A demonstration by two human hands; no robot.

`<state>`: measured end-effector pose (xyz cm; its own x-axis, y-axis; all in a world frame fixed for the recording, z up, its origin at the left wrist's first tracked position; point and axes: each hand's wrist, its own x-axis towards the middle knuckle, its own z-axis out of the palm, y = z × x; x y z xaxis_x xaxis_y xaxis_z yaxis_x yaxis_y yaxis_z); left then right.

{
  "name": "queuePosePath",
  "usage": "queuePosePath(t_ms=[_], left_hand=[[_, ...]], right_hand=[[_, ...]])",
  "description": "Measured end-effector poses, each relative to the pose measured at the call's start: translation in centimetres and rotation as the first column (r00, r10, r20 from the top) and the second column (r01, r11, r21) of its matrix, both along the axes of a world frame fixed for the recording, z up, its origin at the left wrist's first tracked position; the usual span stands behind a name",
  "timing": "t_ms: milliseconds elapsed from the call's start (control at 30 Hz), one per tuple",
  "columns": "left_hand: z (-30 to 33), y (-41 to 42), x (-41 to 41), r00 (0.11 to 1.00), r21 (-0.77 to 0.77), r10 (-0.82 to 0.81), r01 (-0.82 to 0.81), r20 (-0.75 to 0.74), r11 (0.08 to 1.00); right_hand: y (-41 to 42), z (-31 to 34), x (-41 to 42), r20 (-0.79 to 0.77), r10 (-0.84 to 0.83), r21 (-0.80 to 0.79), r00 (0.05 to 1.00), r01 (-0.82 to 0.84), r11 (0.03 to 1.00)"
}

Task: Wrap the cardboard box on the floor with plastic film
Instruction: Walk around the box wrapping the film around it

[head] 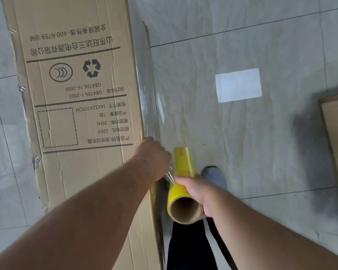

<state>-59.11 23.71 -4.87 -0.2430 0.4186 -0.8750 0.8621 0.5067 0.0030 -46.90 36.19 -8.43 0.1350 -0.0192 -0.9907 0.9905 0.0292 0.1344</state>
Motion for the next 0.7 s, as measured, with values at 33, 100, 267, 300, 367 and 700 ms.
queuePosePath(t_ms=[33, 100, 267, 300, 367, 700], left_hand=[[0.1, 0.1, 0.1, 1.0, 0.003, 0.015, -0.015, 0.006, 1.0], [0.2, 0.3, 0.3, 1.0, 0.009, 0.016, -0.016, 0.019, 1.0], [-0.2, 0.3, 0.7, 0.999, -0.082, -0.042, 0.042, 0.0, 0.996], [-0.3, 0.2, 0.8, 0.997, -0.09, -0.079, 0.078, -0.016, 0.993], [-0.4, -0.3, 1.5, 0.99, -0.102, -0.131, 0.126, -0.045, 0.987], [-0.6, -0.6, 3.7, 0.998, 0.032, -0.044, 0.043, 0.039, 0.999]], right_hand=[[0.4, 0.5, 0.2, -0.009, 0.062, 0.02, 0.998, -0.062, 0.998], [0.9, 1.6, 0.2, -0.024, 0.134, 0.019, 0.991, -0.134, 0.991], [-0.3, 2.2, -2.7, -0.082, 0.279, -0.019, 0.957, -0.282, 0.959], [-0.7, 2.4, -3.6, -0.11, 0.287, 0.012, 0.951, -0.288, 0.958], [-1.5, 2.3, -4.3, -0.119, 0.257, 0.034, 0.959, -0.255, 0.966], [-1.6, 1.3, 2.6, 0.191, -0.487, -0.027, 0.852, 0.5, 0.865]])
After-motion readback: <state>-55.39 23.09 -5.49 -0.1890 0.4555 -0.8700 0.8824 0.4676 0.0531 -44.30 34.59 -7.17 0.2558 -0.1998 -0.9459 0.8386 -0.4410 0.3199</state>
